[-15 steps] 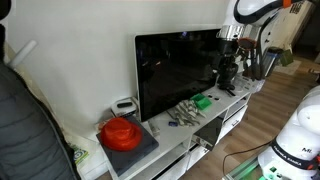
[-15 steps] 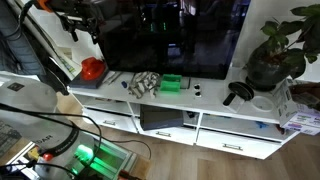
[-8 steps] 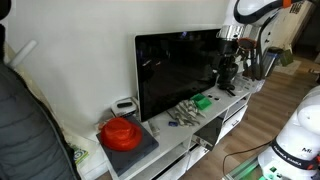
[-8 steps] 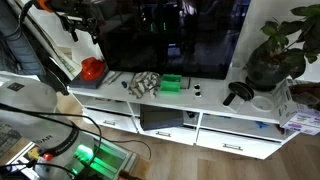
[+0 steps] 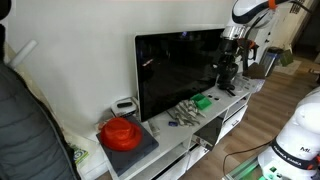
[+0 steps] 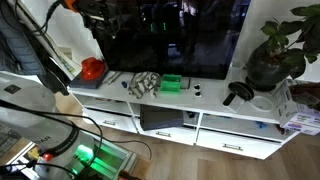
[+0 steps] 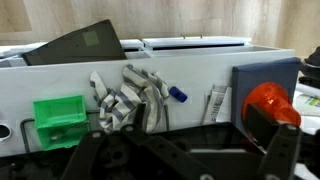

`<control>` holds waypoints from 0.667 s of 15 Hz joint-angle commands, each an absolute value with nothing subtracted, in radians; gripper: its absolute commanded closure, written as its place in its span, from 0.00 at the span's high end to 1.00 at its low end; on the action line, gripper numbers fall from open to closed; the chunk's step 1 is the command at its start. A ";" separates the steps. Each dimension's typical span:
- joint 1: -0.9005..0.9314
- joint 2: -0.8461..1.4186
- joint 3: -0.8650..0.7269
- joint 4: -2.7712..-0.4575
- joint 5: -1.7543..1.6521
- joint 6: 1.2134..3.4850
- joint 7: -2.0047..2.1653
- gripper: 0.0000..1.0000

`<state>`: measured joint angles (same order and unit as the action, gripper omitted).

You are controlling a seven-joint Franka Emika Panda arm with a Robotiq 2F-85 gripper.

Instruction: Put the glasses into the green case

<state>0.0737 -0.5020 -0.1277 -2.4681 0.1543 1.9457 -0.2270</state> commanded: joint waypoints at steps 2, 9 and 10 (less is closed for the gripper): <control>0.016 -0.327 -0.227 -2.365 0.186 2.007 -0.399 1.00; -0.062 -0.081 -0.310 -2.260 0.292 2.164 -0.615 1.00; -0.075 -0.049 -0.310 -2.248 0.320 2.194 -0.649 1.00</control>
<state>-0.0425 -0.1578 -0.3053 -2.3127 0.2364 2.1423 -0.5550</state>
